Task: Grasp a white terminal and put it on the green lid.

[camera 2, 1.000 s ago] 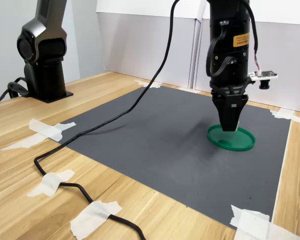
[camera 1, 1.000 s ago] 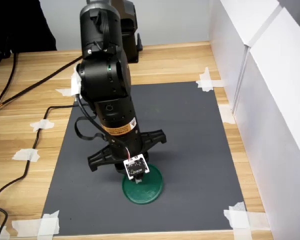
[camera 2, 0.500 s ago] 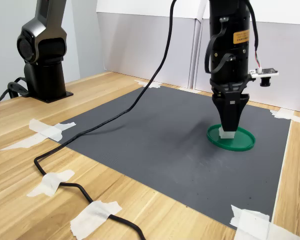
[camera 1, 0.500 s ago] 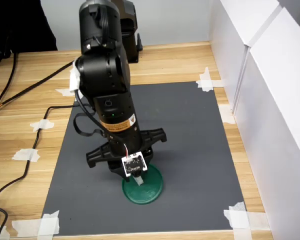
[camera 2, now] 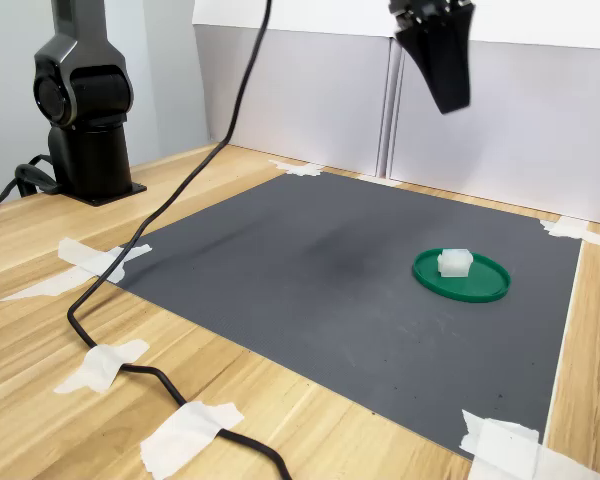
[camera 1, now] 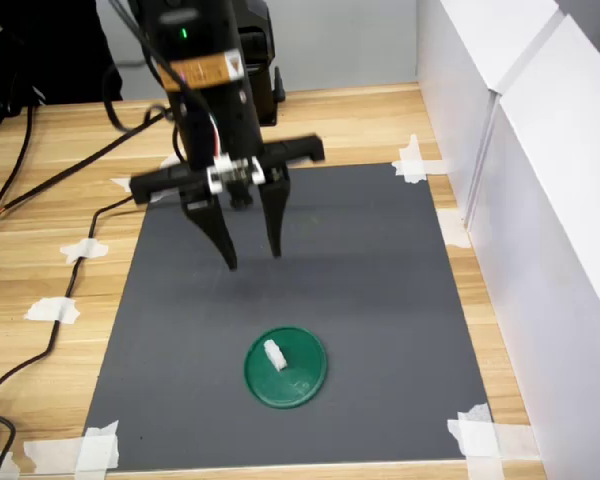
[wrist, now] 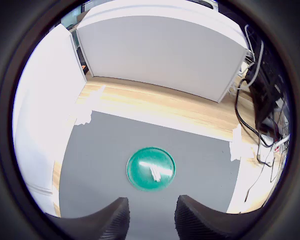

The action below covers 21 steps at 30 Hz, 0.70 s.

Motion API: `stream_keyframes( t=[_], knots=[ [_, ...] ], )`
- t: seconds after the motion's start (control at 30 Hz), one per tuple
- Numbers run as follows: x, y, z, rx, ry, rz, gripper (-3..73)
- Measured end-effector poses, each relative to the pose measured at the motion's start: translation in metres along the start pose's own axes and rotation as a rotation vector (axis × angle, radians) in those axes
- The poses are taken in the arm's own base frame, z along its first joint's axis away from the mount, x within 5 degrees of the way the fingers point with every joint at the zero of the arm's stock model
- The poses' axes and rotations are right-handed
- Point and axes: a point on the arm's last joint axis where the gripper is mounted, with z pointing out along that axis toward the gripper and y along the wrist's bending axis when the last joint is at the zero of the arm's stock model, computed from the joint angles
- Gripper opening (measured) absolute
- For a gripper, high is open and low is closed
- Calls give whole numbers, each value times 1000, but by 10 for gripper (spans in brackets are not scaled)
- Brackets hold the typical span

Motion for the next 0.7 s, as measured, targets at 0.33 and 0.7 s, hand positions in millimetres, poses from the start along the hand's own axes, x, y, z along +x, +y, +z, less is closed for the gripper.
stream_keyframes(
  t=[0.33, 0.7],
  knots=[
    [93, 7, -70, 100, -193, -40, 468],
    [196, 33, -92, 233, -517, -69, 73]
  ],
)
